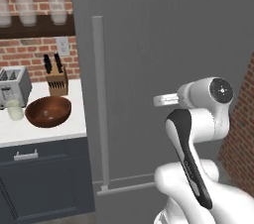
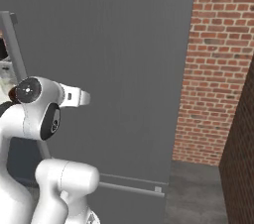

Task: Grab a lemon wedge from the fridge and one ice cube from the ice bowl, and put them in the glass of lemonade.

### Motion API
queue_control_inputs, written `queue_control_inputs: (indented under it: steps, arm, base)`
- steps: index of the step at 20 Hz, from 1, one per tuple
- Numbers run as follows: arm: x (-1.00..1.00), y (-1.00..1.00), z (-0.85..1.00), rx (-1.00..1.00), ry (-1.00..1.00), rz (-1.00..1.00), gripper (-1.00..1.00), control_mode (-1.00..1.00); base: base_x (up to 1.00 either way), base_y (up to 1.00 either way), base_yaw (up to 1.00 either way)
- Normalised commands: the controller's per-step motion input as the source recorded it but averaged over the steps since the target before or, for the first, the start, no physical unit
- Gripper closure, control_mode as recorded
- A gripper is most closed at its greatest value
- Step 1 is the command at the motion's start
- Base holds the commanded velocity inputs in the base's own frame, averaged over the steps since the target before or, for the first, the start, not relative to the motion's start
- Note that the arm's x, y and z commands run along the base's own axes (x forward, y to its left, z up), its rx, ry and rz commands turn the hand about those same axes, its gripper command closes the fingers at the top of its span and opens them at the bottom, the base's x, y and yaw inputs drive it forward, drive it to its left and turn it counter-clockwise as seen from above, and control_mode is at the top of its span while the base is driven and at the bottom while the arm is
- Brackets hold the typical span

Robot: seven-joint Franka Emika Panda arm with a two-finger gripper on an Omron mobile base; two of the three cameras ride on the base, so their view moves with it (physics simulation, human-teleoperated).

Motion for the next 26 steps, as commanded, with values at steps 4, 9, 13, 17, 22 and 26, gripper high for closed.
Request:
queue_control_inputs:
  steps: [4,9,13,17,22,26]
  arm:
    - [0.0,0.0,0.0,0.0,0.0,0.0,-1.0,1.0]
    - [0.0,0.0,0.0,0.0,0.0,0.0,-1.0,1.0]
    - [0.0,0.0,0.0,0.0,0.0,0.0,-1.0,1.0]
    - [0.0,0.0,0.0,0.0,0.0,0.0,-1.0,1.0]
    - [0.0,0.0,0.0,0.0,0.0,0.0,-1.0,1.0]
    - [0.0,0.0,0.0,0.0,0.0,0.0,-1.0,1.0]
  base:
    - [-0.28,0.92,-0.11]
    - [-0.01,1.0,-0.19]
    - [0.05,1.0,-0.16]
    - [0.18,0.99,-0.11]
    - [0.33,0.55,-0.1]
    - [0.42,-0.01,-0.08]
